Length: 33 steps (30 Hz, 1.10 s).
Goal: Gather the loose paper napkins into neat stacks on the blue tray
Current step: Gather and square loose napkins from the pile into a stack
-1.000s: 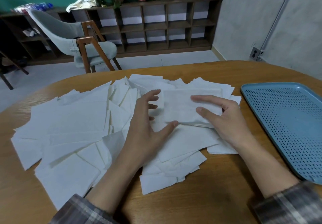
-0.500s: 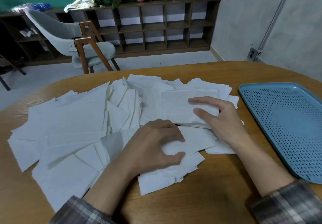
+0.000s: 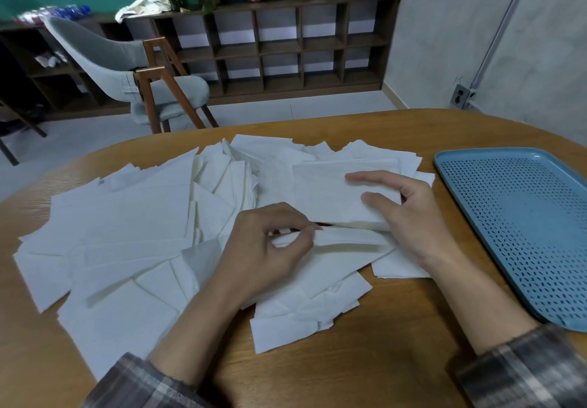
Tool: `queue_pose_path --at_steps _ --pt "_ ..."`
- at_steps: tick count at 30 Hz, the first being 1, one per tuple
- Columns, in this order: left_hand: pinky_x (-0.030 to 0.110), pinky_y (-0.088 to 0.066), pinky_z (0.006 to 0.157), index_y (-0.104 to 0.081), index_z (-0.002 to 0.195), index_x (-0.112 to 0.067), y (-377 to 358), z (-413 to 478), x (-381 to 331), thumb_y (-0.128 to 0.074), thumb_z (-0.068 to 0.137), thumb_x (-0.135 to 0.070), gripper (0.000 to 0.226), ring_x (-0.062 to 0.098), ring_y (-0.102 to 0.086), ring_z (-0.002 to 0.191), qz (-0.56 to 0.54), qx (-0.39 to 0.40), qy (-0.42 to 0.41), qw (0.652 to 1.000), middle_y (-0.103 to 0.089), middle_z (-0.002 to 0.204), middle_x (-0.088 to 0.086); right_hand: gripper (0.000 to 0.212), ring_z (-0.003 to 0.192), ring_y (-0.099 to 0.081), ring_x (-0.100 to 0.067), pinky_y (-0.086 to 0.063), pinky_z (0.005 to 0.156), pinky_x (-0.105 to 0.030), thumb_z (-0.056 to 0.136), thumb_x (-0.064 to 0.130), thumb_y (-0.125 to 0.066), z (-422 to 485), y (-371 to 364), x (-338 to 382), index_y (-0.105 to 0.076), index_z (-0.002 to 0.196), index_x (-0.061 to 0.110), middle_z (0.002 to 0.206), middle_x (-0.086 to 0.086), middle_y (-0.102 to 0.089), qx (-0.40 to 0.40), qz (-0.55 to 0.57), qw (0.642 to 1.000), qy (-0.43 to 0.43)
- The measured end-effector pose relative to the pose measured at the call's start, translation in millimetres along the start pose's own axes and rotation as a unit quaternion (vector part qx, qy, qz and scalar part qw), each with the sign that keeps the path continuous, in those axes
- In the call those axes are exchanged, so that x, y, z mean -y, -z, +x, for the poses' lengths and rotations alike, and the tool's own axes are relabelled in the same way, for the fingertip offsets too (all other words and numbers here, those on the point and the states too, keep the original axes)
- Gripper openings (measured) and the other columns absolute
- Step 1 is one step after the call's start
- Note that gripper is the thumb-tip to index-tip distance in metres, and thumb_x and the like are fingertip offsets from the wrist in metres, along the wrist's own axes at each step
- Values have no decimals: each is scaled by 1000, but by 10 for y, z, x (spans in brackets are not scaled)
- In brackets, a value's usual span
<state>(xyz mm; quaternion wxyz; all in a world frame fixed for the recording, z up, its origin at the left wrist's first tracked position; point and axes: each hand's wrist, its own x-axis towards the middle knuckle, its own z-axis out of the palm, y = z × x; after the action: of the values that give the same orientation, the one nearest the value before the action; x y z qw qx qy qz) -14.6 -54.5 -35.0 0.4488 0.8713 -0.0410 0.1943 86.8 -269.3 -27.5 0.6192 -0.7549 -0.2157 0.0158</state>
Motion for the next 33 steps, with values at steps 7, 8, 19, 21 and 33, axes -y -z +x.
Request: queue_pose_path --at_steps 7,8,19,21,33 --pt "20 -46 72 -84 78 -26 17 5 11 -77 88 -10 19 11 -70 86 -40 48 82 995 -79 88 -12 37 116 -59 17 -36 92 4 97 -5 -61 -16 3 22 -81 112 23 114 26 -75 3 -8 1000 4" --pt "21 -47 73 -84 77 -24 20 6 2 -77 88 -9 20 10 -70 84 -50 43 85 994 -79 87 -12 37 116 -59 17 -36 92 3 97 -5 -61 -19 4 23 -81 112 23 114 27 -75 5 -7 1000 5" --pt "7 -48 81 -80 98 -27 33 41 -107 -64 105 -18 20 -4 -70 101 -127 -68 82 986 -78 98 -23 42 129 -59 3 -41 102 -9 85 55 -69 -75 -48 72 -77 119 33 129 21 -72 116 16 992 50" --pt "8 -48 81 -82 101 -26 24 37 -98 -64 105 -21 19 -3 -70 102 -124 -78 92 985 -78 100 -22 50 129 -60 0 -43 104 -12 83 60 -72 -88 -52 85 -76 122 30 130 19 -72 133 24 990 48" --pt "13 -50 86 -74 119 -32 36 41 -123 -80 93 -23 28 1 -64 115 -104 -130 52 985 -70 121 -25 59 135 -58 -8 -51 103 -23 94 20 -72 -99 -90 98 -54 148 36 144 13 -63 109 80 991 24"
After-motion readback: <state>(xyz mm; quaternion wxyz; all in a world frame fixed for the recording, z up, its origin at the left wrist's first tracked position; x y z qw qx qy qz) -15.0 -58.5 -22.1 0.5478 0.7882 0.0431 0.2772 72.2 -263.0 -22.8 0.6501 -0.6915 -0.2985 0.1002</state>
